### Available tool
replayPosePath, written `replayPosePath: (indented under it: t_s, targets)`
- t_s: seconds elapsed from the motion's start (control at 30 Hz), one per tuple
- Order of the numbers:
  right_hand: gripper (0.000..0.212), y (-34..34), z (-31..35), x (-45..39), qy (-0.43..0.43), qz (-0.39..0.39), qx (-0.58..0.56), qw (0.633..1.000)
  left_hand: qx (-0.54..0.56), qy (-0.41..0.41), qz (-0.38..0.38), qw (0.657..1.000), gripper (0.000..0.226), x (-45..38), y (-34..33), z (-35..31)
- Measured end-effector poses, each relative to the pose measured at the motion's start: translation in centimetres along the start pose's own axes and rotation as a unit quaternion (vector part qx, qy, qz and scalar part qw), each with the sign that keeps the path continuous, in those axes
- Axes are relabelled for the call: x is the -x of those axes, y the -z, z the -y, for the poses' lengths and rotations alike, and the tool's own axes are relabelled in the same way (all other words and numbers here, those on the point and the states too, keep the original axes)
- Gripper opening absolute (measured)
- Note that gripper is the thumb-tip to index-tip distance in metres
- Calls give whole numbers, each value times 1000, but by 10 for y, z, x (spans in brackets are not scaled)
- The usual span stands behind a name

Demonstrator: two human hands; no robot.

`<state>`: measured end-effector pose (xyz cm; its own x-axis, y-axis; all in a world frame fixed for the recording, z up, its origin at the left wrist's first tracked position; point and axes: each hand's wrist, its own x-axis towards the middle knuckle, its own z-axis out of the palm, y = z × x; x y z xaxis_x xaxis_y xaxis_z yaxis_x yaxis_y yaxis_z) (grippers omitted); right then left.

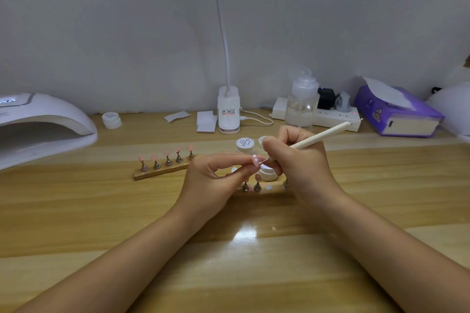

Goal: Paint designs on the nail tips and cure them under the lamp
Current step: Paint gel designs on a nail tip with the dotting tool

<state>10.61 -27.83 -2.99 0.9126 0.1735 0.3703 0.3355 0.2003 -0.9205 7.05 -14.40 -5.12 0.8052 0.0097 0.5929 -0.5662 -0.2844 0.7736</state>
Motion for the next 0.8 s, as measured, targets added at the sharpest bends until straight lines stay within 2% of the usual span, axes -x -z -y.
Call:
replayPosePath:
  t_s: [0.13, 0.27, 0.4, 0.8]
  targets:
    - [49, 0, 0, 1, 0, 7, 14, 1000, 1, -2, -4, 1000, 28, 0, 0, 1]
    - [37, -1, 2, 2, 5, 6, 25, 1000, -3, -5, -4, 1000, 28, 0, 0, 2]
    - [34, -1, 3, 3, 0, 3, 22, 1000, -4, -5, -4, 1000, 25, 0, 0, 2]
    - [43, -1, 0, 1, 0, 5, 20, 1000, -5, 1, -7, 1000, 30, 0, -1, 1]
